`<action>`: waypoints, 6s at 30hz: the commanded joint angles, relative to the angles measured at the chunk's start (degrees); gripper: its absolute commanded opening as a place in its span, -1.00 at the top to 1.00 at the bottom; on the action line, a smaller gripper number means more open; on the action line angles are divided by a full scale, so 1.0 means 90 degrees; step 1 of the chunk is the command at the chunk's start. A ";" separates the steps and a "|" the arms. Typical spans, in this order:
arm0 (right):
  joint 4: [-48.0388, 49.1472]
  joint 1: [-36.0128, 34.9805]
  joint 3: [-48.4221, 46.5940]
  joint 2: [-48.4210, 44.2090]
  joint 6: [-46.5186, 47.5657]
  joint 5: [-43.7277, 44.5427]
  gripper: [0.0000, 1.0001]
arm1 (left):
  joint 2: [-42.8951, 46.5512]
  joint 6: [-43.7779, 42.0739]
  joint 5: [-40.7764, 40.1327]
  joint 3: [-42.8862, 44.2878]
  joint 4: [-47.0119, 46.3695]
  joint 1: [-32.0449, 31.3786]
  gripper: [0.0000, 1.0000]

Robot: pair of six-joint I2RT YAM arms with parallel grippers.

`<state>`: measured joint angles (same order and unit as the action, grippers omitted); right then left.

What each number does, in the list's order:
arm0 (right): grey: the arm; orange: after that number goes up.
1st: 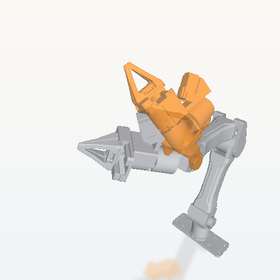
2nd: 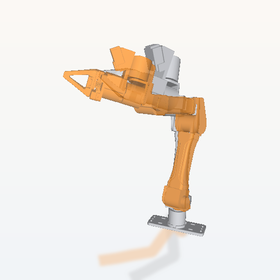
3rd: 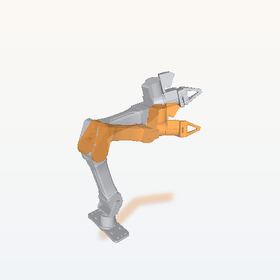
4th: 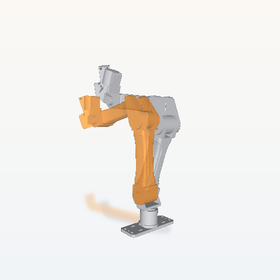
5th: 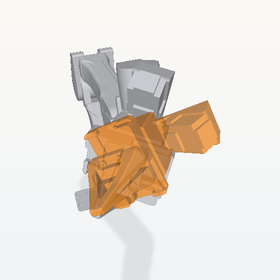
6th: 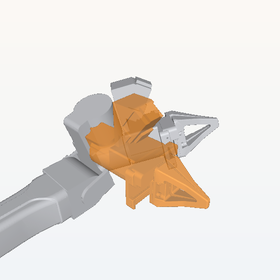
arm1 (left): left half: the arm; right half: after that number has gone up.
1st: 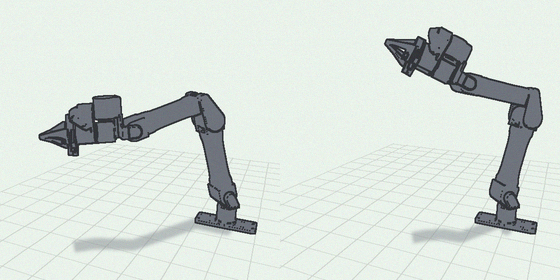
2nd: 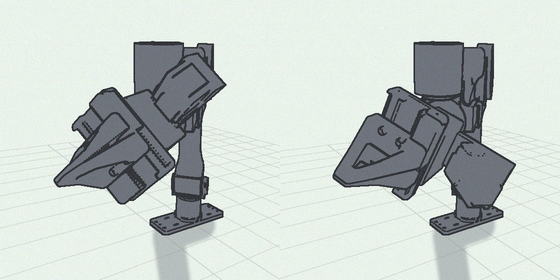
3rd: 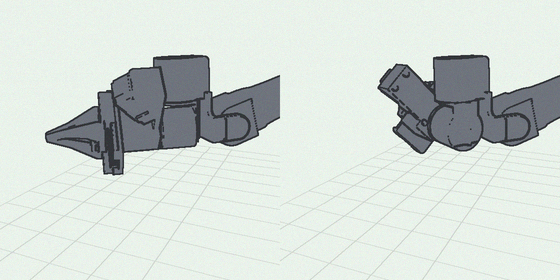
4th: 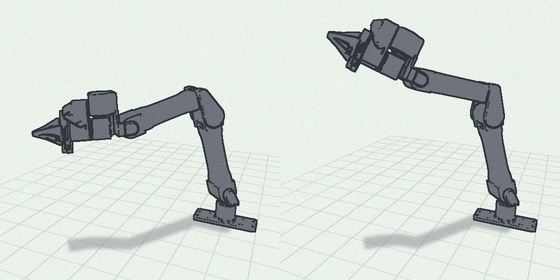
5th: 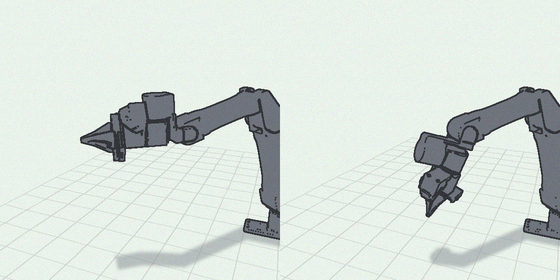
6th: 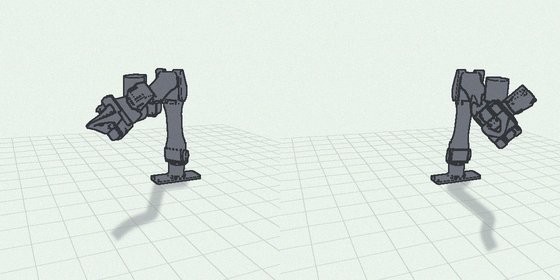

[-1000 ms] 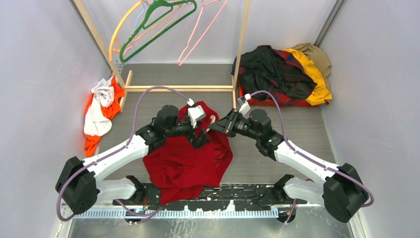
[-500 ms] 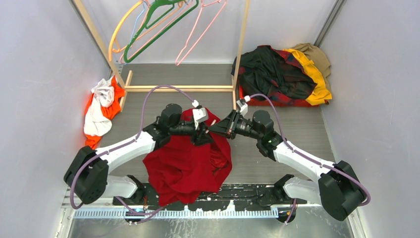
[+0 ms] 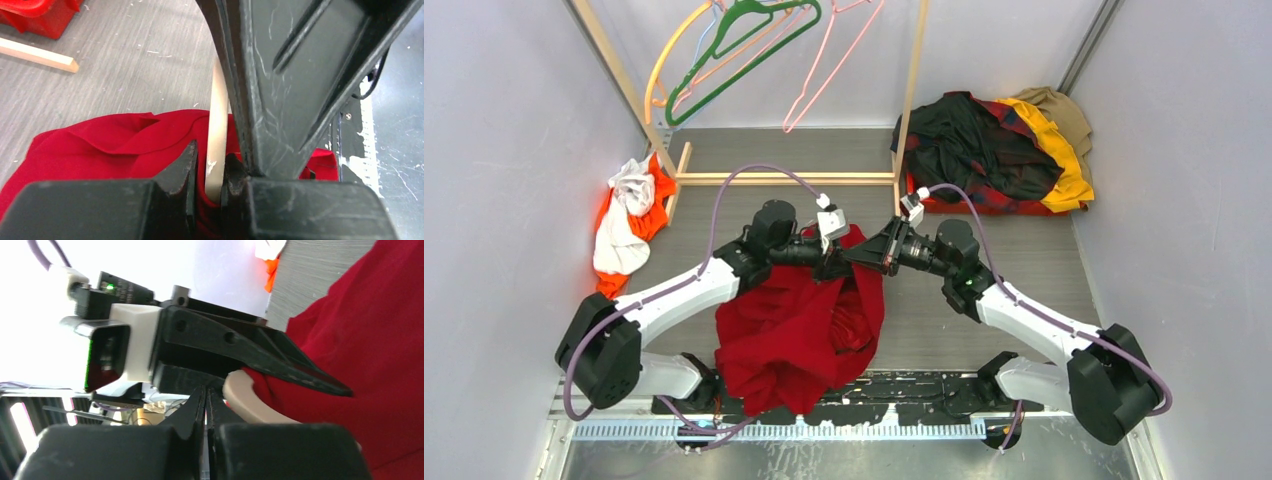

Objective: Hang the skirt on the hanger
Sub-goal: Hang the skirt on the hanger.

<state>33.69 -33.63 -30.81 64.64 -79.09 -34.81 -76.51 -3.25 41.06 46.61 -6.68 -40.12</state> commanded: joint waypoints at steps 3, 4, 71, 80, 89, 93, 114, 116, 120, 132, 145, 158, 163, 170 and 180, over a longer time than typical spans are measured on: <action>-0.2882 0.0019 -0.1305 -0.0805 0.2135 0.0329 0.37 | 0.0368 0.0131 -0.0500 0.0874 0.1395 -0.0034 1.00; -0.3646 0.0016 -0.1602 -0.1050 0.2646 0.0583 0.24 | 0.0367 0.0096 -0.0602 0.1018 0.1571 -0.0030 1.00; -0.6508 -0.5629 -0.3884 0.1597 0.8815 0.7383 -0.49 | -0.0734 0.0174 -0.3253 0.2506 0.2093 -0.0414 1.00; -0.6492 -0.5590 -0.3805 0.1777 0.8746 0.7403 0.15 | -0.0792 0.0243 -0.3084 0.2599 0.2061 -0.0409 1.00; -0.6404 -0.5552 -0.4062 0.0812 0.8865 0.6561 0.97 | -0.0892 0.0159 -0.3502 0.2456 0.1927 -0.0407 1.00; -0.6653 -0.5548 -0.4384 0.0562 0.8880 0.5967 0.97 | -0.1027 0.0064 -0.3971 0.2351 0.1692 -0.0424 1.00; -0.6813 -0.3783 -0.3466 -0.1844 0.7736 0.4930 0.97 | -0.0279 -0.0151 -0.3628 0.1847 0.1453 -0.0319 1.00; -0.6811 -0.3662 -0.3266 -0.1971 0.7536 0.5099 0.97 | -0.0116 -0.0056 -0.3340 0.2011 0.1706 -0.0255 1.00; -0.6704 -0.3444 -0.2863 -0.2087 0.7257 0.5252 0.97 | 0.0184 0.0057 -0.2657 0.2349 0.2233 -0.0188 1.00; -0.6152 -0.1879 -0.2314 -0.1834 0.6547 0.4238 0.96 | 0.1201 0.0341 -0.1259 0.2485 0.2657 -0.0171 1.00; -0.4696 -0.1342 -0.1669 -0.0649 0.5770 0.1754 0.68 | 0.1528 0.0529 -0.0713 0.2901 0.2713 -0.0176 1.00; -0.6956 -0.1342 -0.2927 -0.1198 0.6262 0.2970 -0.40 | 0.1508 0.0525 -0.1254 0.3213 0.3144 -0.0178 1.00; -0.7926 -0.1341 -0.3777 -0.1513 0.6232 0.3305 -0.44 | 0.1411 0.0529 -0.1691 0.3264 0.3242 -0.0172 1.00; -0.8554 -0.1342 -0.4506 -0.1640 0.6081 0.3446 -0.64 | 0.1070 0.0539 -0.2168 0.3500 0.3437 -0.0175 1.00; -1.0103 -0.1342 -0.5016 -0.1082 0.6422 0.4616 -0.79 | 0.0924 0.0517 -0.2492 0.3571 0.3548 -0.0178 1.00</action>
<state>-52.16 -46.37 -73.58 52.66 -22.79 -0.67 -69.17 0.86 17.56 75.09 26.26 -41.01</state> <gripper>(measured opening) 0.891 0.154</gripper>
